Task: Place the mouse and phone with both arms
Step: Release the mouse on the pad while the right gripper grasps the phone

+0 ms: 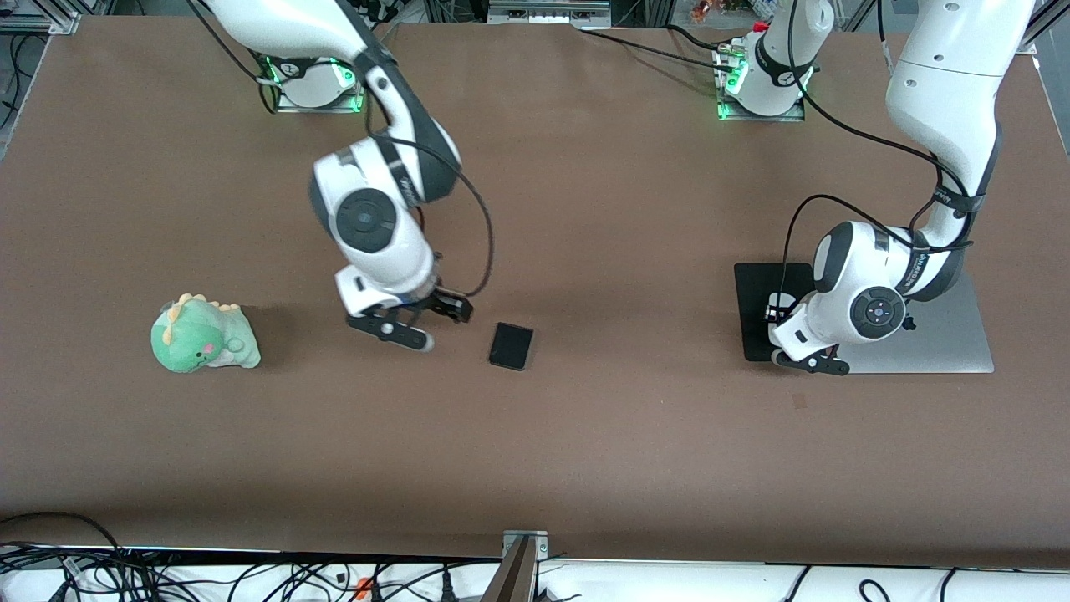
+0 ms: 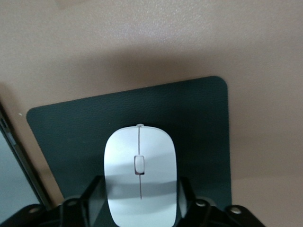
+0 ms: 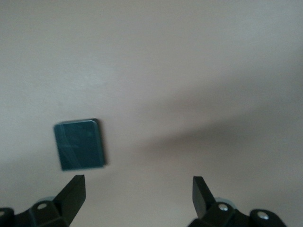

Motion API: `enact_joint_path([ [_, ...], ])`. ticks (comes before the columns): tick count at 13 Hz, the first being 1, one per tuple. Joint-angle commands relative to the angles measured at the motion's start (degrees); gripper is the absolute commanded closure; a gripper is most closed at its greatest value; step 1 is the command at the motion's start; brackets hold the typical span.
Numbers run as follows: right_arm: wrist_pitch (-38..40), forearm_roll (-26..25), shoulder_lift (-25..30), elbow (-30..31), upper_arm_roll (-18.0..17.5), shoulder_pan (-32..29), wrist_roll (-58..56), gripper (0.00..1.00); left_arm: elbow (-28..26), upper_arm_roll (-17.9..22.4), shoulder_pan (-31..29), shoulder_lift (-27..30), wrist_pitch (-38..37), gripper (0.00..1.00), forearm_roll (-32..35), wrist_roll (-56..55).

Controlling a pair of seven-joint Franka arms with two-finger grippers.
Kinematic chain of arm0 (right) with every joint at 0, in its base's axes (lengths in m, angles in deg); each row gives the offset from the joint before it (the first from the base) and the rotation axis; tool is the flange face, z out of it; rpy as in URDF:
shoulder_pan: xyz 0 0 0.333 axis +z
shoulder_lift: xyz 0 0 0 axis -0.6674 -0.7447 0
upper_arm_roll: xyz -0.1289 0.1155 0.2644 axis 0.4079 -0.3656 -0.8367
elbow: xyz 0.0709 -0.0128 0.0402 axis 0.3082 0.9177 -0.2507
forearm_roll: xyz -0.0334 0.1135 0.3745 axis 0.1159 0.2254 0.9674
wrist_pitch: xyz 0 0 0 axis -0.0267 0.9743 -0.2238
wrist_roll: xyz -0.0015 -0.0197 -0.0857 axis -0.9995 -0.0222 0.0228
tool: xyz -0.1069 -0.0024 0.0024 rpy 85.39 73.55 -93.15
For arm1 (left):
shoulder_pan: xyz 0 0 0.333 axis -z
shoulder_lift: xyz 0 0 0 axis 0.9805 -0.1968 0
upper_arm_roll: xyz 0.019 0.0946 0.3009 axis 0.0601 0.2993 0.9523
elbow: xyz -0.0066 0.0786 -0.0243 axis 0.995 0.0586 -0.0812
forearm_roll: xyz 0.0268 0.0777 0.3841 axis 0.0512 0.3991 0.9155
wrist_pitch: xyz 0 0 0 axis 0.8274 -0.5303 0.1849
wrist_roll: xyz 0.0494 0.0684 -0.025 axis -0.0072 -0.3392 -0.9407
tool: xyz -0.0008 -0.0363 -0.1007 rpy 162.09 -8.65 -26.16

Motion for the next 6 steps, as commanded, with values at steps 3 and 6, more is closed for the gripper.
enact_joint_path([
  [3, -10.8, 0.5, -11.1, -6.5, 0.6, 4.0, 6.4, 0.0, 9.2, -0.6, 0.5, 5.8, -16.0, 0.0, 1.6, 0.2],
  [6, -15.4, 0.3, -14.4, -7.2, 0.6, 5.1, 7.3, 0.0, 24.4, -0.9, 0.5, 5.9, -28.5, 0.0, 1.2, 0.4],
])
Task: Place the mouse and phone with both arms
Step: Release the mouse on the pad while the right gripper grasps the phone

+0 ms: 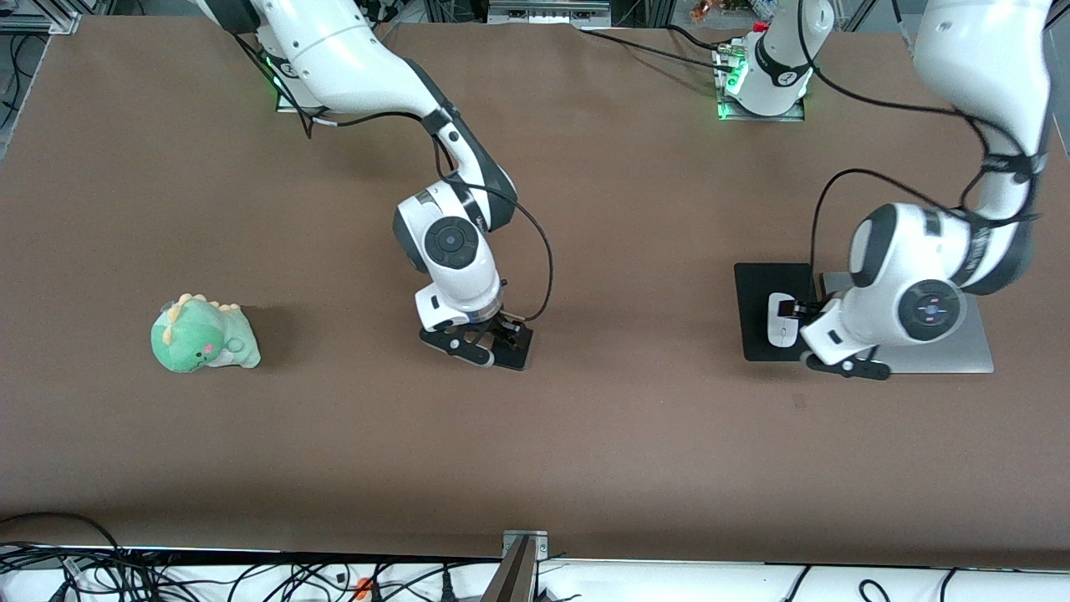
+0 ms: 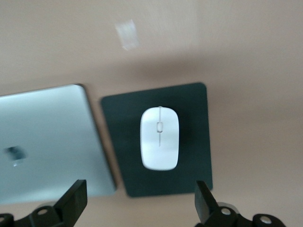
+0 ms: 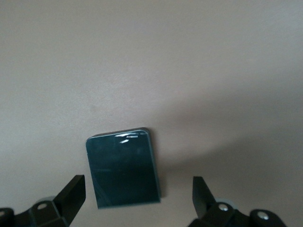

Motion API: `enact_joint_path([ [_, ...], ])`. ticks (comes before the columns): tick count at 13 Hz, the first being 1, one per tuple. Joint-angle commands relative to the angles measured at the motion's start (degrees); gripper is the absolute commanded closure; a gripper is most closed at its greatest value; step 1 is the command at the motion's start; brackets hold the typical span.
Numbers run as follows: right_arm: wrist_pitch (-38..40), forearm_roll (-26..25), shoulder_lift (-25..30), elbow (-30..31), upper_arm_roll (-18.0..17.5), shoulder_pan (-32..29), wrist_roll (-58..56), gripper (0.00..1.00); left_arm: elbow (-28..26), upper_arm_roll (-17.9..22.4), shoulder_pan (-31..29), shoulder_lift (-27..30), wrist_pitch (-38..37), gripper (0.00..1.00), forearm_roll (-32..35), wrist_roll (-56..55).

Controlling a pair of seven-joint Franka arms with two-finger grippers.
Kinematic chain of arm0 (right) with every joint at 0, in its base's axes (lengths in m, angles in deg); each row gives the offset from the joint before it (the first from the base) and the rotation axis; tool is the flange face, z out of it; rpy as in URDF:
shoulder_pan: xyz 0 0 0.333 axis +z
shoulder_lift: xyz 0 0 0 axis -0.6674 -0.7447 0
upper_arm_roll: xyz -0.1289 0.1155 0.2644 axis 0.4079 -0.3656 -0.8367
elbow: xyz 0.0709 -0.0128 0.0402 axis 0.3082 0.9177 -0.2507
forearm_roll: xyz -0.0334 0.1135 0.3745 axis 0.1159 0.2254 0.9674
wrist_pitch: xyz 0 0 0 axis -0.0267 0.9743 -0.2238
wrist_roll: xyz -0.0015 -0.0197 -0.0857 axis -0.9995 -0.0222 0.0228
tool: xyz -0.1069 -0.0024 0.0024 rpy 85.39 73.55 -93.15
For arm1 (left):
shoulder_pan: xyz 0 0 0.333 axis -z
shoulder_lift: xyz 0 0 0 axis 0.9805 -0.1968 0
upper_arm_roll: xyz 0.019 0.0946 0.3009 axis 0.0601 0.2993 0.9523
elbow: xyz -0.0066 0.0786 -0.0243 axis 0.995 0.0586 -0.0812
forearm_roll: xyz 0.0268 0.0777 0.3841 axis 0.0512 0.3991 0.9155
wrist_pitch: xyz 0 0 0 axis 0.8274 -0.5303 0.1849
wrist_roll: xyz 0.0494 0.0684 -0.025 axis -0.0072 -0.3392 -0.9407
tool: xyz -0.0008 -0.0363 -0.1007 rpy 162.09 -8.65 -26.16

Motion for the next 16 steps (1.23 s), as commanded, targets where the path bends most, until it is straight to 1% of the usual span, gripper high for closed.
enact_joint_path([
  [1, -2.5, 0.2, -3.0, -2.5, 0.6, 1.3, 1.0, 0.0, 13.1, -0.4, 0.1, -0.2, -8.7, 0.0, 0.8, 0.3],
  [2, -3.5, 0.1, -3.8, -2.5, 0.6, 1.8, 1.0, 0.0, 16.1, -0.5, 0.1, 0.5, -10.4, 0.0, 0.6, 0.3],
  [4, -4.4, -0.2, -5.0, -2.5, 0.7, 2.6, 1.0, 0.0, 19.9, -0.9, 0.1, 2.6, -13.5, 0.0, 0.5, 0.5],
  [5, -4.4, -0.4, -5.3, -2.5, 0.7, 2.9, 0.9, 0.0, 19.1, -0.3, 0.4, 5.6, -13.5, 0.0, 0.0, 3.0],
  [6, -4.9, -0.9, -5.9, -2.5, 0.7, 3.1, 0.9, 0.0, 16.5, 0.8, 0.8, 8.6, -13.4, 0.0, -1.5, 5.8],
  [7, -5.7, -1.2, -6.1, -2.5, 0.7, 3.2, 0.9, 0.0, 12.7, 4.7, 2.4, 12.3, -13.0, 0.0, -4.7, 8.8],
  [8, -6.0, -1.3, -6.5, -2.4, 0.7, 3.3, 0.8, 0.0, 8.3, 10.3, 6.7, 15.8, -11.3, 0.0, -5.5, 9.9],
  [9, -6.0, -2.0, -6.6, -2.2, 0.7, 3.3, 0.5, 0.0, 4.6, 12.7, 8.1, 18.7, -8.4, 0.0, -5.8, 9.7],
  [10, -6.0, -2.0, -6.5, -2.2, 0.7, 3.2, 0.2, 0.03, 0.3, 13.0, 8.0, 20.9, -5.2, 0.0, -5.8, 9.7],
  [11, -5.7, -2.0, -6.3, -2.2, 0.8, 3.2, -0.2, 0.14, -2.1, 13.1, 7.9, 22.5, -4.5, 0.0, -5.7, 9.6],
  [13, -5.4, -2.0, -5.5, -2.3, 0.9, 2.8, -0.5, 0.33, -1.4, 12.7, 7.9, 22.4, -7.1, 0.0, -6.5, 6.0],
  [14, -4.7, -2.0, -5.3, -2.4, 1.0, 2.5, -0.7, 0.41, -1.4, 12.6, 8.6, 22.3, -7.6, 0.0, -6.0, 3.7],
  [16, -1.9, -1.7, -4.4, -2.4, 1.0, 1.9, -2.2, 0.45, -1.3, 12.1, 8.6, 22.1, -9.7, 0.0, -5.9, 3.2],
])
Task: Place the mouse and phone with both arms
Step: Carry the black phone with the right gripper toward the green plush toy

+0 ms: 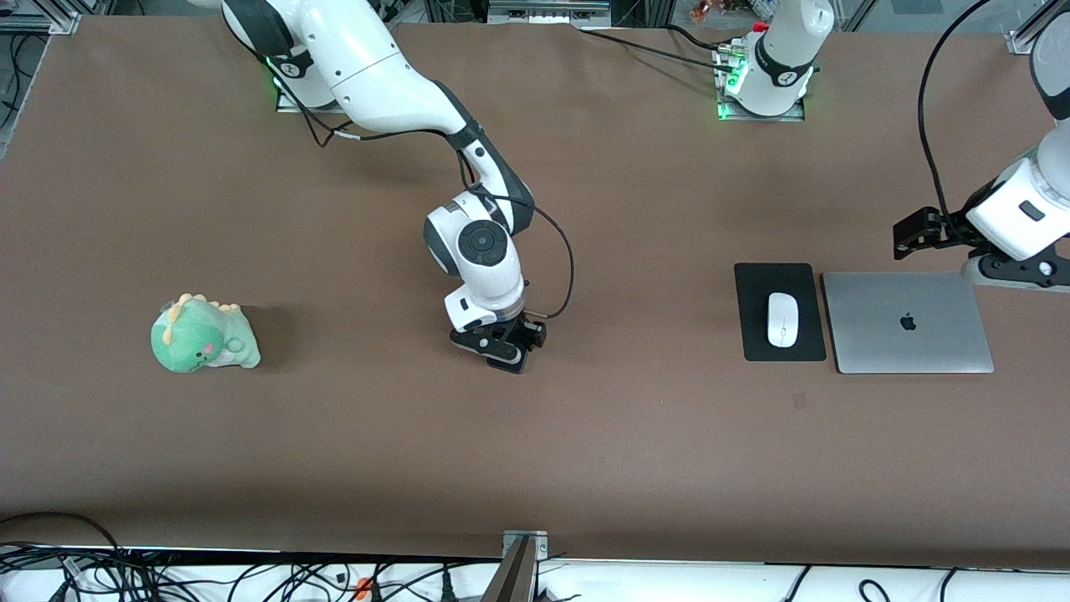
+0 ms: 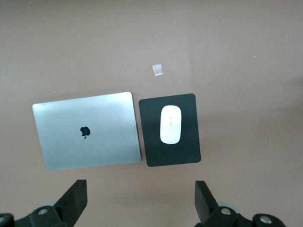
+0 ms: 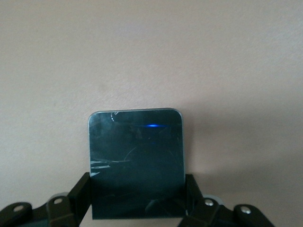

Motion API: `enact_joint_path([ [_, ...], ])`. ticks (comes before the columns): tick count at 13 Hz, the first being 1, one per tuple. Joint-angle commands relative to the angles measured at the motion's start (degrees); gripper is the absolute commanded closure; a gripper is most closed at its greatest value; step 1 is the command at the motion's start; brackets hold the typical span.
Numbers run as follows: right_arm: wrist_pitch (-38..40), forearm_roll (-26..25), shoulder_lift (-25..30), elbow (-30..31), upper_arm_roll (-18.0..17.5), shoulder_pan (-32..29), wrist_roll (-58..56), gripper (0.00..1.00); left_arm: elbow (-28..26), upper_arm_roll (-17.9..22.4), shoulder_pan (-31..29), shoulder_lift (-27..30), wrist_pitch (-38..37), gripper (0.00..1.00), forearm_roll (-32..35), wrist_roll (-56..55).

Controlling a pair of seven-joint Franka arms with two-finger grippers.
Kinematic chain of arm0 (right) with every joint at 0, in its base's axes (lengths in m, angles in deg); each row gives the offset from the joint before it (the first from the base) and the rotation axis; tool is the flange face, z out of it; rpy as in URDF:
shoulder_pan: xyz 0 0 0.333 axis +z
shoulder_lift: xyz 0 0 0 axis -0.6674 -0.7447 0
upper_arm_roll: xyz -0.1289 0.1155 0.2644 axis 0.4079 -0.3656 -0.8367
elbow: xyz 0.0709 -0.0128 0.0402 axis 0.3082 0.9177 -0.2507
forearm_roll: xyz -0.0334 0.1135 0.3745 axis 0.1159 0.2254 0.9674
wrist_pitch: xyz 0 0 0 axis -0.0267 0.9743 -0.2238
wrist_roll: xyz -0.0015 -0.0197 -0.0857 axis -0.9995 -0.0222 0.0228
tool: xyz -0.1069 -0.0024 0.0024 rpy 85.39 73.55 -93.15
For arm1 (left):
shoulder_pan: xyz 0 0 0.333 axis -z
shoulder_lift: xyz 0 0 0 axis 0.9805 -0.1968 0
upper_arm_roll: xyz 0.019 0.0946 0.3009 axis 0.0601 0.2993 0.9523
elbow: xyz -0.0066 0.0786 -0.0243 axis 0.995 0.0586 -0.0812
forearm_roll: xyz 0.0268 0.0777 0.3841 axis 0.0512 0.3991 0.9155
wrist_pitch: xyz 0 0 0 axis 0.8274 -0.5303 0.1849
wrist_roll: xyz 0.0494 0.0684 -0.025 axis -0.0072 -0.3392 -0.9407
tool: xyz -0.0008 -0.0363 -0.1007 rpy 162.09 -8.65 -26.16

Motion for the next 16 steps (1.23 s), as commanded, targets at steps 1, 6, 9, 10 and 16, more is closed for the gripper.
enact_joint_path([
  [1, 3.9, -0.3, 1.6, -0.8, 0.0, -1.0, -2.4, 0.46, -1.3, 0.1, 0.2, 0.8, -1.7, 0.0, -0.4, -0.4],
  [6, 16.1, 0.1, 7.9, -0.6, 0.0, -7.4, -17.4, 0.46, 0.8, 0.2, -0.3, 0.3, -3.0, 0.0, -0.4, 0.0],
  [9, 19.8, 0.3, 10.6, 1.0, 0.2, -12.9, -31.9, 0.46, 1.7, 0.3, -0.4, -0.1, -3.2, 0.0, -1.1, -0.3],
  [10, 19.8, 0.3, 11.5, 2.5, 0.2, -14.9, -36.1, 0.46, 1.7, 0.4, -0.9, -0.2, -3.2, 0.0, -1.3, -0.2],
  [16, 13.8, 3.6, 12.9, 12.3, 0.2, -25.2, -55.6, 0.43, 1.7, 0.0, -0.6, -0.1, -3.2, 0.0, -1.0, -0.1],
])
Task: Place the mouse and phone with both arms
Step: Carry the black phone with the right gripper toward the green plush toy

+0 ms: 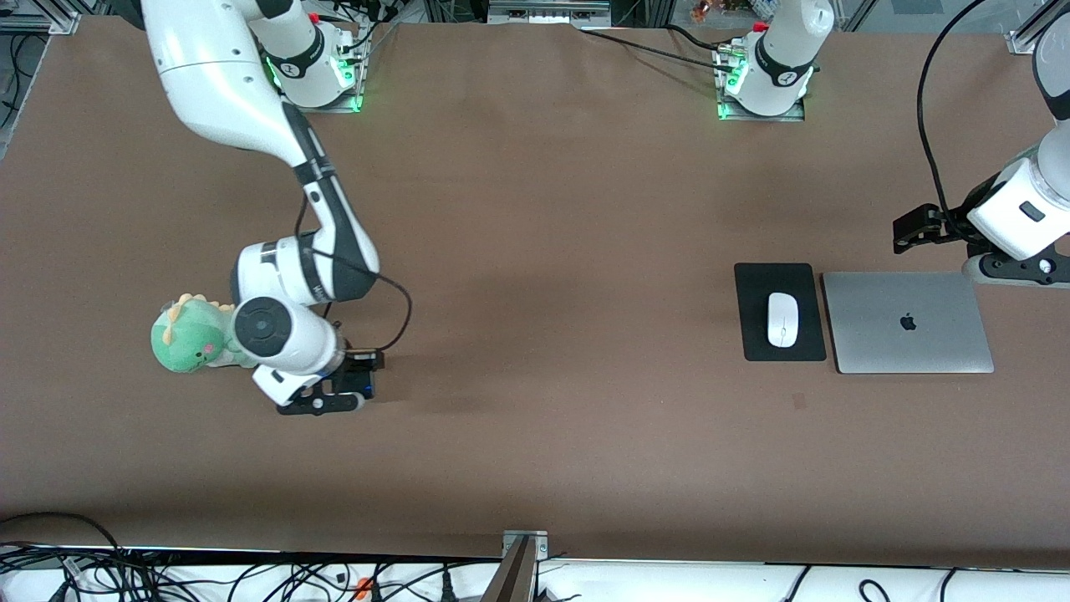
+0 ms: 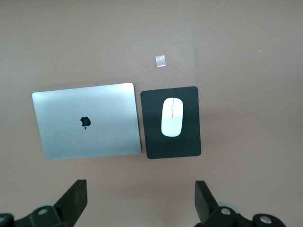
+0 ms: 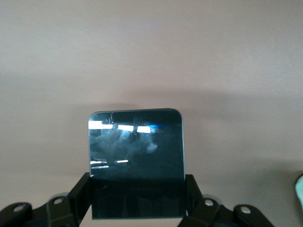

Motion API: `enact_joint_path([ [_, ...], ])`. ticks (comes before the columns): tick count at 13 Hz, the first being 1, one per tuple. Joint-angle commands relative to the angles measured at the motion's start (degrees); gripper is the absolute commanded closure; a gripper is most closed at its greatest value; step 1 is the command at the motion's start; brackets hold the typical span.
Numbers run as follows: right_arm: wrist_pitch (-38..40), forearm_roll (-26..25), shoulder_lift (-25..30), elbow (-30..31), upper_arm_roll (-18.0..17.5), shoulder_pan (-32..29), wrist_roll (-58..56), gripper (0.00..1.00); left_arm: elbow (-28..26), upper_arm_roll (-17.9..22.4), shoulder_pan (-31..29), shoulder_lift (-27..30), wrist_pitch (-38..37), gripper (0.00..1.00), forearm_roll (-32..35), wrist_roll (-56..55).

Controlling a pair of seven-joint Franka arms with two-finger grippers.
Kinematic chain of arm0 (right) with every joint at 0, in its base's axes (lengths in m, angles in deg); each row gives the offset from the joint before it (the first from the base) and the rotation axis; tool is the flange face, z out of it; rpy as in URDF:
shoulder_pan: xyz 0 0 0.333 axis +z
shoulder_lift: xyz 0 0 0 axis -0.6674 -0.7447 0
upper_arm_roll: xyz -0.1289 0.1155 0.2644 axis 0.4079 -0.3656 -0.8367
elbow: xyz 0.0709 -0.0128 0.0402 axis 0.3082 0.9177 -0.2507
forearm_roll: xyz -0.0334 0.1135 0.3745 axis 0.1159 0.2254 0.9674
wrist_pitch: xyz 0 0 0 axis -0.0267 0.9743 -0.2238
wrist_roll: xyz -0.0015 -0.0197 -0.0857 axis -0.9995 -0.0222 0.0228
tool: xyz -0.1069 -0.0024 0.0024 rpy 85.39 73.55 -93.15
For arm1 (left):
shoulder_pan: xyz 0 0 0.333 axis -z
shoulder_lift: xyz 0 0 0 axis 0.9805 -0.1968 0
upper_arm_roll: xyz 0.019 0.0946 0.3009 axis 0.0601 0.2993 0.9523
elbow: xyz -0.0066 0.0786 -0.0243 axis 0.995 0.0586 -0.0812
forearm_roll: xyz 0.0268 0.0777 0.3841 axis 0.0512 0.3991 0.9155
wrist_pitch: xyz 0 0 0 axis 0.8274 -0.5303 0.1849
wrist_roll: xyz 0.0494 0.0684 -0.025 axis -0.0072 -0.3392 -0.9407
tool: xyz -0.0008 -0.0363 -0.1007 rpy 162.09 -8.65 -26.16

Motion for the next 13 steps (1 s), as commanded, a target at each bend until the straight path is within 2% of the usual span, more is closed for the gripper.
enact_joint_path([
  [1, -3.7, 1.5, 2.7, 6.7, -0.9, -2.7, -5.0, 0.43, 1.3, -0.3, 0.3, -0.1, -1.4, 0.0, -0.8, 0.3],
  [5, -7.3, 1.5, 1.8, 9.2, -1.0, -4.8, -5.0, 0.41, 1.3, -0.4, 0.3, -0.1, -1.5, 0.0, -0.8, 0.2],
  [6, -9.1, 1.5, 1.7, 10.3, -1.0, -4.9, -5.0, 0.36, 1.3, -0.4, 0.3, -0.1, -1.5, 0.0, -0.8, 0.2],
  [7, -9.3, 1.5, 1.8, 10.5, -1.0, -5.0, -4.5, 0.13, 1.2, -0.4, 0.3, -0.1, -1.5, 0.0, -0.9, 0.3],
  [8, -8.9, 1.5, 2.1, 10.1, -1.0, -5.0, -4.0, 0.0, 1.1, -0.4, 0.2, -0.1, -1.6, 0.0, -0.9, 0.3],
  [10, -7.9, 1.5, 4.4, 9.7, -1.0, -5.0, -3.6, 0.0, 1.2, -0.3, -0.1, 0.3, -2.1, 0.0, -1.0, 0.2],
  [13, -3.9, 1.5, 10.6, 9.7, -1.0, -4.9, -0.8, 0.0, 1.2, -0.4, 0.4, 0.2, -2.1, 0.0, -1.0, -0.4],
])
